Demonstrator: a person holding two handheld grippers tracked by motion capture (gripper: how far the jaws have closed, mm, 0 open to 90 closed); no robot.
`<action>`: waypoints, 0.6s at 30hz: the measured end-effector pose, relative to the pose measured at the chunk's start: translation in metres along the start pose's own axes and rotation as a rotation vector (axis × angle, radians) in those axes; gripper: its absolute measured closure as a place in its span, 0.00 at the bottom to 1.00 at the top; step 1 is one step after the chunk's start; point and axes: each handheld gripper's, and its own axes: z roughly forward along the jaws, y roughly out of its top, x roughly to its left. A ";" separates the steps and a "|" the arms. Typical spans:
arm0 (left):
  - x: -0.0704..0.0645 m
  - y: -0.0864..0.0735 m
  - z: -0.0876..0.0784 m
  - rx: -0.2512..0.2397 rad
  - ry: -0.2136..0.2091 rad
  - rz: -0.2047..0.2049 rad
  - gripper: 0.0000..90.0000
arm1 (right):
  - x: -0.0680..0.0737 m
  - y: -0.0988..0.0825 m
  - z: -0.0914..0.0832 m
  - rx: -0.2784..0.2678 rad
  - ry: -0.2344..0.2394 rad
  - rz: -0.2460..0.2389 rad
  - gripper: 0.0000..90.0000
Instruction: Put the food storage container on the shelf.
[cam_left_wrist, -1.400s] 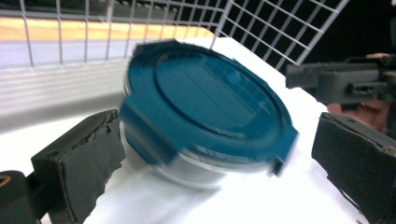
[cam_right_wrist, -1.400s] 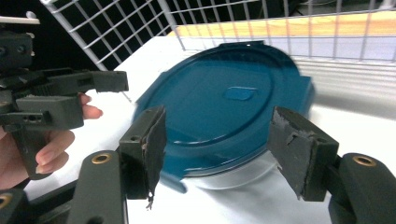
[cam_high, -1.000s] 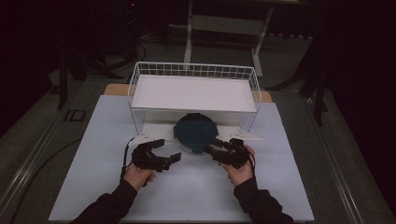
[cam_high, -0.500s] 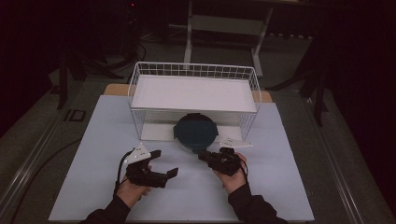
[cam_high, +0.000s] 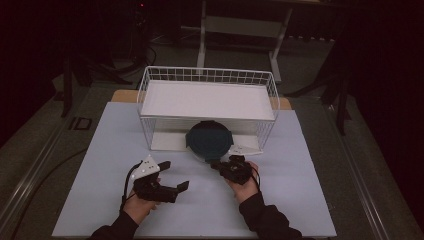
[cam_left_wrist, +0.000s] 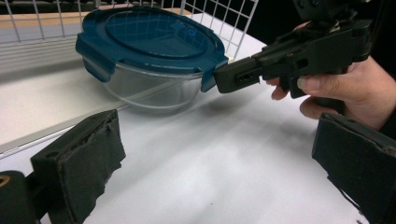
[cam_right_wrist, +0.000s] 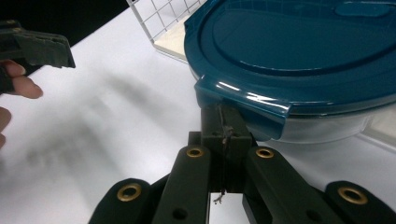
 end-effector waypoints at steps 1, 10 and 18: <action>0.000 0.000 0.000 0.004 -0.001 -0.006 0.02 | -0.001 0.001 0.002 0.002 0.004 -0.001 1.00; 0.002 -0.001 0.001 -0.002 0.005 -0.003 0.02 | -0.014 0.013 0.016 -0.007 -0.018 0.045 1.00; 0.001 -0.003 0.001 0.000 0.001 -0.001 0.02 | -0.020 0.020 0.029 -0.004 -0.036 0.054 1.00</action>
